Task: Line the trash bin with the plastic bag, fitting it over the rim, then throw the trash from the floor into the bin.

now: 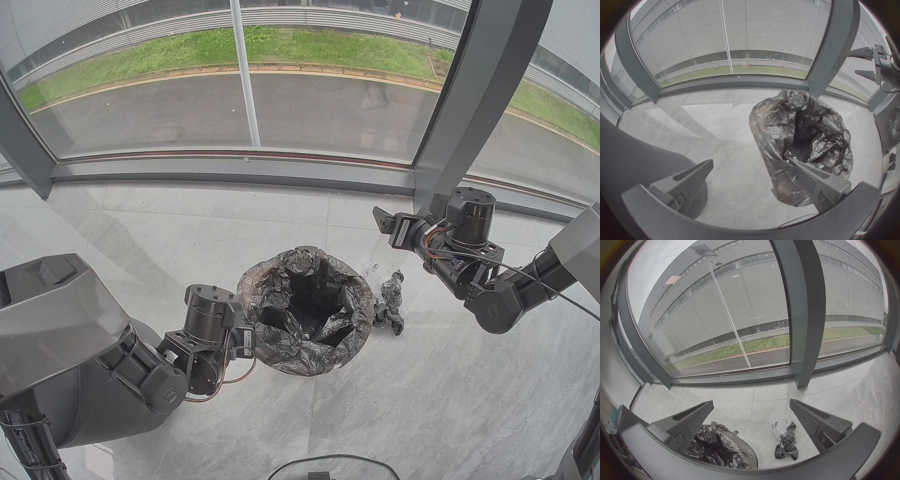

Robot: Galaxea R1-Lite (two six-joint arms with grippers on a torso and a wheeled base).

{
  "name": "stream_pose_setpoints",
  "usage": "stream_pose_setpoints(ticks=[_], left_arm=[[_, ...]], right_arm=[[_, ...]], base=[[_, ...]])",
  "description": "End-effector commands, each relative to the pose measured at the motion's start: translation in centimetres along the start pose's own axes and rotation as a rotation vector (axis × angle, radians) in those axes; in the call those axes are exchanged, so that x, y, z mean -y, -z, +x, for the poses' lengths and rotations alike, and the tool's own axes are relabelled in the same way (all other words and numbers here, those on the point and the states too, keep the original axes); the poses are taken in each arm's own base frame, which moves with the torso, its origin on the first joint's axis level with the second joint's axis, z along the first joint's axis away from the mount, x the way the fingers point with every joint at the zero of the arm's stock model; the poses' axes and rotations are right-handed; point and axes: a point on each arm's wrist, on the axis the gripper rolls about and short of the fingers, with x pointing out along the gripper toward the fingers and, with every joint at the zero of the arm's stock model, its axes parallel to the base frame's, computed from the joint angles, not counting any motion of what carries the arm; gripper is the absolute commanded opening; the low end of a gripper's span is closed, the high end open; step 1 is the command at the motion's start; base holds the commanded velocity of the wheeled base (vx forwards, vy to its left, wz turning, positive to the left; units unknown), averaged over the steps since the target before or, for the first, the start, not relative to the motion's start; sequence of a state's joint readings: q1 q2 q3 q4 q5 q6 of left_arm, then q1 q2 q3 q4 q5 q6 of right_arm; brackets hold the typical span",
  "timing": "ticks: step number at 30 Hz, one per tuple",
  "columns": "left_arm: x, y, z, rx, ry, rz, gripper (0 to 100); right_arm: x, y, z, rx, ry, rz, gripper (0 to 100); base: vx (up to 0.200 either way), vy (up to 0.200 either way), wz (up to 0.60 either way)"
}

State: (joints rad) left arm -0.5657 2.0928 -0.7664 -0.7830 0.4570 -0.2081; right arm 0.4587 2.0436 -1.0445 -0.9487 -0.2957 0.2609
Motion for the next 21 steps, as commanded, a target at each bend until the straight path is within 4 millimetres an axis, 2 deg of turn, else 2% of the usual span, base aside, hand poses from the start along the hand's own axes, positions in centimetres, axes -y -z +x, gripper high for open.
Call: stream_pose_setpoints(ticks=[1,13,19,21], left_arm=[[-1.1,0.7,0.4,-0.029,-0.033,0.004,100],[-1.9,1.3,0.0,-0.012,-0.068,-0.018,100],[-2.4,2.7,0.5,-0.003,-0.076,-0.027,100],[-2.4,3.8,1.3,-0.015,-0.082,-0.033,100]], right_arm=[[0.0,0.1,0.1,0.000,0.000,0.000,100],[0.2,0.0,0.2,0.001,0.006,0.002,100],[0.2,0.0,0.2,0.001,0.005,0.002,100],[0.3,0.1,0.3,-0.001,0.007,-0.001,100]], base=[[0.000,0.000,0.00],[0.000,0.000,0.00],[0.000,0.000,0.00],[0.000,0.000,0.00]])
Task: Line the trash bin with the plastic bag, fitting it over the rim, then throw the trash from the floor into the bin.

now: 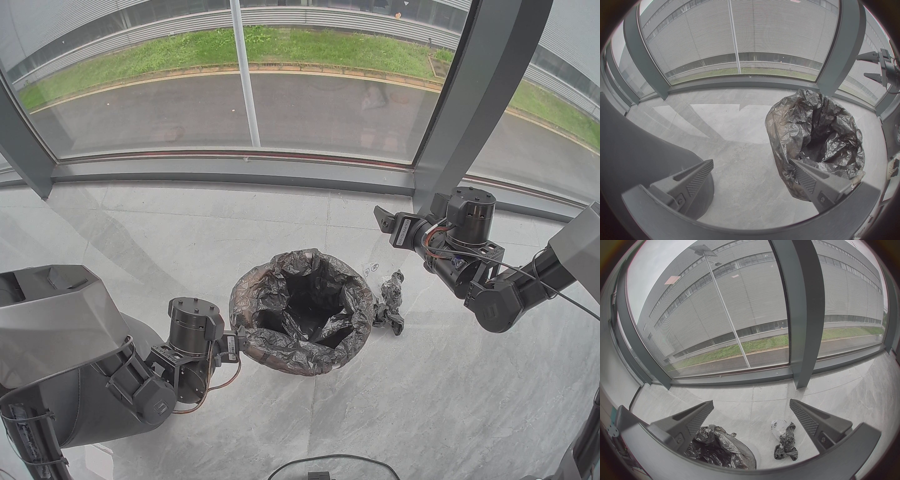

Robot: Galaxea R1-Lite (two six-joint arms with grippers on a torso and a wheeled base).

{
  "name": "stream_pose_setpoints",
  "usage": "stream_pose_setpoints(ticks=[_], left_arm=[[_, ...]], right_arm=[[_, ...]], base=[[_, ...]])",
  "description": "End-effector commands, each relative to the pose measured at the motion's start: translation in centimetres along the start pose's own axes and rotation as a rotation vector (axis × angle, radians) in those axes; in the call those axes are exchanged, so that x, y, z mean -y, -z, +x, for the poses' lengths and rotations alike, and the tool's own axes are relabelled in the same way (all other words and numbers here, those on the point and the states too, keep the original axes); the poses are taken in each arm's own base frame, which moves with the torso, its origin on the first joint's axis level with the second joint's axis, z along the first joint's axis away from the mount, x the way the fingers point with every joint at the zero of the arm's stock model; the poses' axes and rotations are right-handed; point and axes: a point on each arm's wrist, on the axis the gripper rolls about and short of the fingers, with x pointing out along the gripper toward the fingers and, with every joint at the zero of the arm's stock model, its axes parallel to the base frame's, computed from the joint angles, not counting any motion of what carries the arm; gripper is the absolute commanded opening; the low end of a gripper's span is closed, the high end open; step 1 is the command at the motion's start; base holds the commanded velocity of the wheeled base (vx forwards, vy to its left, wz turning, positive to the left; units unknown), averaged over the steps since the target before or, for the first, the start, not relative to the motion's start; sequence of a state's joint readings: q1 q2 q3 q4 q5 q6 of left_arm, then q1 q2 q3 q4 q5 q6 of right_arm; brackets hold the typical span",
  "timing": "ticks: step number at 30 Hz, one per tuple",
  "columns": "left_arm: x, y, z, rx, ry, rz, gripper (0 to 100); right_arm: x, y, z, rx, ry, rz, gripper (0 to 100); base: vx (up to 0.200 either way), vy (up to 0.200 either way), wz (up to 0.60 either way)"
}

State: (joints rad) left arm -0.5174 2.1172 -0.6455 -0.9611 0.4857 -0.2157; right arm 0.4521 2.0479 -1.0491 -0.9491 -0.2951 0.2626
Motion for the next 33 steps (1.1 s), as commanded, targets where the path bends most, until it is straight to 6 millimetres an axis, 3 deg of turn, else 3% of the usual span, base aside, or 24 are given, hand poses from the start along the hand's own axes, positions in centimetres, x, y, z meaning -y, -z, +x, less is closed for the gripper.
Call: stream_pose_setpoints(ticks=[1,6,16,21,23,24,25,28,31,33], left_arm=[[-0.2,2.2,1.1,-0.047,-0.018,0.009,100],[0.0,3.4,2.3,-0.049,-0.018,0.002,100],[-0.2,2.7,2.1,-0.026,-0.017,-0.044,100],[-0.6,0.0,0.4,0.050,0.000,-0.093,100],[-1.2,-2.3,-1.0,0.120,0.008,-0.133,100],[-1.2,-2.3,-1.0,0.120,0.008,-0.133,100],[-2.3,-4.6,-2.1,0.189,0.003,-0.175,100],[-4.1,-7.2,-3.6,0.270,-0.004,-0.226,100],[-5.8,-8.3,-4.9,0.306,0.038,-0.255,100],[-6.5,-8.6,-5.4,0.316,0.053,-0.296,100]], right_arm=[[0.0,0.1,0.1,-0.003,0.000,-0.001,100],[0.2,0.2,0.2,-0.004,0.005,-0.003,100],[0.5,0.7,0.6,-0.014,0.014,-0.006,100],[0.5,1.0,0.7,-0.023,0.016,-0.009,100],[0.7,2.0,1.1,-0.048,0.026,-0.023,100],[0.7,2.0,1.1,-0.048,0.026,-0.023,100],[0.9,3.1,1.6,-0.082,0.046,-0.059,100],[1.2,4.8,2.3,-0.142,0.078,-0.094,100],[1.6,6.9,3.9,-0.227,0.127,-0.124,100],[1.8,7.2,5.0,-0.260,0.195,-0.143,100]], base=[[0.000,0.000,0.00],[0.000,0.000,0.00],[0.000,0.000,0.00],[0.000,0.000,0.00],[0.000,0.000,0.00],[0.000,0.000,0.00],[0.000,0.000,0.00],[0.000,0.000,0.00],[0.000,0.000,0.00],[0.000,0.000,0.00]])
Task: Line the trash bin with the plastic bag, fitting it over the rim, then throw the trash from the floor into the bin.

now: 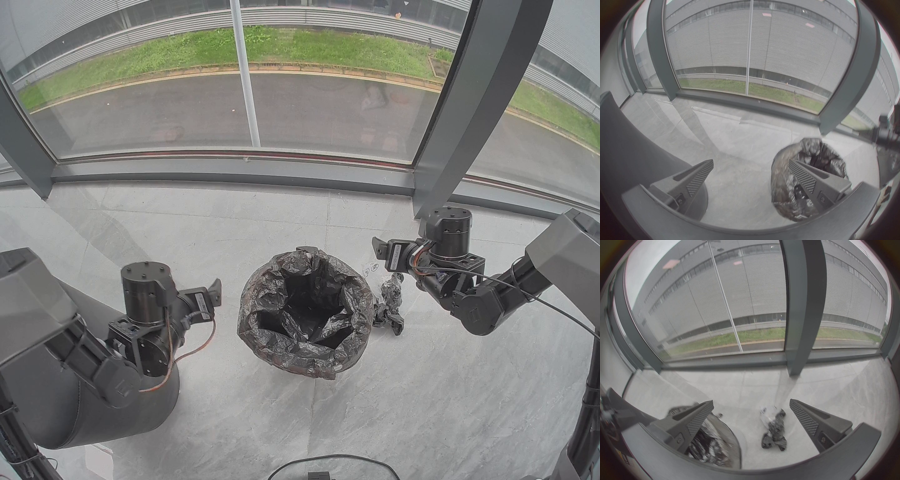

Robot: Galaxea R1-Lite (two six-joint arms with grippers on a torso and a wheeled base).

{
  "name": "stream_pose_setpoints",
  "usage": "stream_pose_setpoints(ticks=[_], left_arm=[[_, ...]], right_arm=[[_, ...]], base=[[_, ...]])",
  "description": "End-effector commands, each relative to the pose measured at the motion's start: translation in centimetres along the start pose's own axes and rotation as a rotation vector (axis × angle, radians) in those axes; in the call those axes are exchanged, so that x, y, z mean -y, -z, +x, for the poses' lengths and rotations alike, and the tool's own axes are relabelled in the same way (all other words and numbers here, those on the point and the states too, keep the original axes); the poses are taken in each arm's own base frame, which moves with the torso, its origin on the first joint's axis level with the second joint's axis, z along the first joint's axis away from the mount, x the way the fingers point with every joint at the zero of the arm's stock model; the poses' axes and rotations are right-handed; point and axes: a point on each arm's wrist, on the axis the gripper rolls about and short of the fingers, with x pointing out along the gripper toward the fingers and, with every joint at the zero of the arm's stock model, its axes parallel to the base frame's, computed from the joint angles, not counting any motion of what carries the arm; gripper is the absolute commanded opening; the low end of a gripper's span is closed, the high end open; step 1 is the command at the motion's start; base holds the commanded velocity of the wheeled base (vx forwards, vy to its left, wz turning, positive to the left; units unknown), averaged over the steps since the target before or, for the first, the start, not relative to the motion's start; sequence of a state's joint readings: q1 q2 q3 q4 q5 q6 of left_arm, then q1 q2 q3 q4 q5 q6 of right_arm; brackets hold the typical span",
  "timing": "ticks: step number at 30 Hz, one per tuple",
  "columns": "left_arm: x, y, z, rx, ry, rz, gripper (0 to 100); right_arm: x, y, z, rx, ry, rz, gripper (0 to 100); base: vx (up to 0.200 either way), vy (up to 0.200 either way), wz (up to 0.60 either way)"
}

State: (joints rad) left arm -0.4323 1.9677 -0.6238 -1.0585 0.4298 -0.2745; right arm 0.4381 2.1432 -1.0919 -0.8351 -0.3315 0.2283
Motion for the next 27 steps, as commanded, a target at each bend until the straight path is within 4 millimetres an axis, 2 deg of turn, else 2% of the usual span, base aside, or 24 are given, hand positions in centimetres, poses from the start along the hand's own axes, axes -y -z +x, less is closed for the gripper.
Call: stream_pose_setpoints(ticks=[1,5,9,12,13,14,15,21,27], left_arm=[[-2.7,-5.2,-2.9,0.134,0.049,-0.158,100],[-3.6,-6.1,-2.9,0.135,0.091,-0.177,100],[-5.9,-6.8,-2.2,0.149,0.055,-0.190,100],[-6.2,-7.1,-2.2,0.153,0.057,-0.193,100],[-6.2,-7.1,-2.2,0.153,0.057,-0.193,100],[-6.2,-7.3,-2.5,0.162,0.061,-0.194,100],[-6.2,-7.3,-2.5,0.162,0.061,-0.194,100],[-6.1,-7.3,-2.7,0.163,0.066,-0.194,100],[-6.0,-7.2,-2.8,0.158,0.068,-0.192,100]], right_arm=[[0.4,2.5,4.3,-0.136,0.148,-0.054,100],[0.5,0.7,5.6,-0.219,0.208,0.005,100],[0.3,1.4,8.0,-0.354,0.282,0.011,100],[0.8,1.5,9.8,-0.375,0.351,0.016,100],[0.8,1.5,9.8,-0.375,0.351,0.016,100],[1.0,2.0,10.7,-0.387,0.392,0.002,100],[1.0,2.1,10.7,-0.390,0.393,0.001,100],[2.0,5.7,12.0,-0.484,0.436,-0.038,100],[2.6,7.6,12.5,-0.524,0.440,-0.056,100]], base=[[0.000,0.000,0.00],[0.000,0.000,0.00],[0.000,0.000,0.00],[0.000,0.000,0.00],[0.000,0.000,0.00],[0.000,0.000,0.00],[0.000,0.000,0.00],[0.000,0.000,0.00],[0.000,0.000,0.00]])
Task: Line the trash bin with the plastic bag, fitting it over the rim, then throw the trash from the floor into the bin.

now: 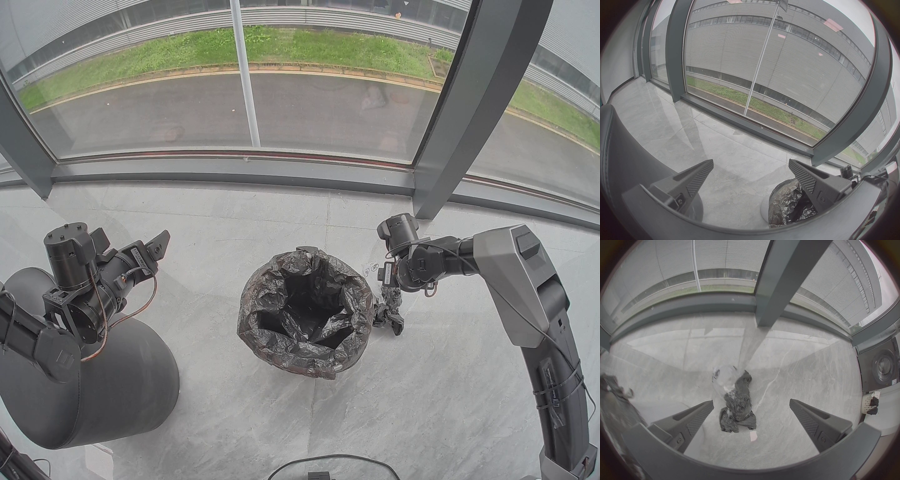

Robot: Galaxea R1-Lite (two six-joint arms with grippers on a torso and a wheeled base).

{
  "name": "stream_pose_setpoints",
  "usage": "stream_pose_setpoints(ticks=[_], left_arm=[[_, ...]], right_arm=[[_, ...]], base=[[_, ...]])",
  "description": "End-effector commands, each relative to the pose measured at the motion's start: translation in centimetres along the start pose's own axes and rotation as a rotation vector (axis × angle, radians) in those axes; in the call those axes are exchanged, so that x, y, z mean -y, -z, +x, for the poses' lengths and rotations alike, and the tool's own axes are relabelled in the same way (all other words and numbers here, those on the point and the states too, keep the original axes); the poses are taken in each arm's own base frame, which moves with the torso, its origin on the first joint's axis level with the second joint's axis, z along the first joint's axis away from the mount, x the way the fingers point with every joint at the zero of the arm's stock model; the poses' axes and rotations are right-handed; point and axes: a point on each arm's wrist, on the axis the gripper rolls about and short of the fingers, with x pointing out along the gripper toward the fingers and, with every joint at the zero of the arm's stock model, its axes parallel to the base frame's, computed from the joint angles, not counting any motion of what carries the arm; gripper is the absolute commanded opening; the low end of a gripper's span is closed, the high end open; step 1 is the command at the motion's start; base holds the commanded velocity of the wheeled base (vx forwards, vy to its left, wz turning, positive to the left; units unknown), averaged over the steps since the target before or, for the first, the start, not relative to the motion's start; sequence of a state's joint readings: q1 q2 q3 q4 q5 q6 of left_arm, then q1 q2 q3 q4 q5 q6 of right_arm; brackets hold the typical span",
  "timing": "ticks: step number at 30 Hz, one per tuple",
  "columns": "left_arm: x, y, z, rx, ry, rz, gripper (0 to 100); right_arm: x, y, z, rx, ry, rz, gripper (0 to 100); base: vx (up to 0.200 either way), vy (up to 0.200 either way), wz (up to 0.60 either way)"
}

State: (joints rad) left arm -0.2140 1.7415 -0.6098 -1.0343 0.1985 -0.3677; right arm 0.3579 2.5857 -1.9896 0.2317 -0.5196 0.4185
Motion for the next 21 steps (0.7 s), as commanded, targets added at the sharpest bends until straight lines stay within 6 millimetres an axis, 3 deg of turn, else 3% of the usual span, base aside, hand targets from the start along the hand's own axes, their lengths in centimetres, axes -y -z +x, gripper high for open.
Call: stream_pose_setpoints(ticks=[1,9,16,21], left_arm=[[0.0,-0.1,-0.2,0.005,0.002,-0.002,100],[0.2,0.4,-0.1,-0.013,0.008,0.003,100],[0.6,1.1,-0.3,-0.037,0.021,0.009,100],[0.6,1.2,-0.4,-0.041,0.022,0.010,100]], right_arm=[[-0.2,2.7,2.9,-0.062,0.021,-0.037,100],[0.1,6.8,6.6,-0.156,0.054,-0.096,100],[-0.1,9.3,8.1,-0.226,0.023,-0.121,100],[0.4,9.8,8.1,-0.280,0.043,-0.150,100]], base=[[0.000,0.000,0.00],[0.000,0.000,0.00],[0.000,0.000,0.00],[0.000,0.000,0.00]])
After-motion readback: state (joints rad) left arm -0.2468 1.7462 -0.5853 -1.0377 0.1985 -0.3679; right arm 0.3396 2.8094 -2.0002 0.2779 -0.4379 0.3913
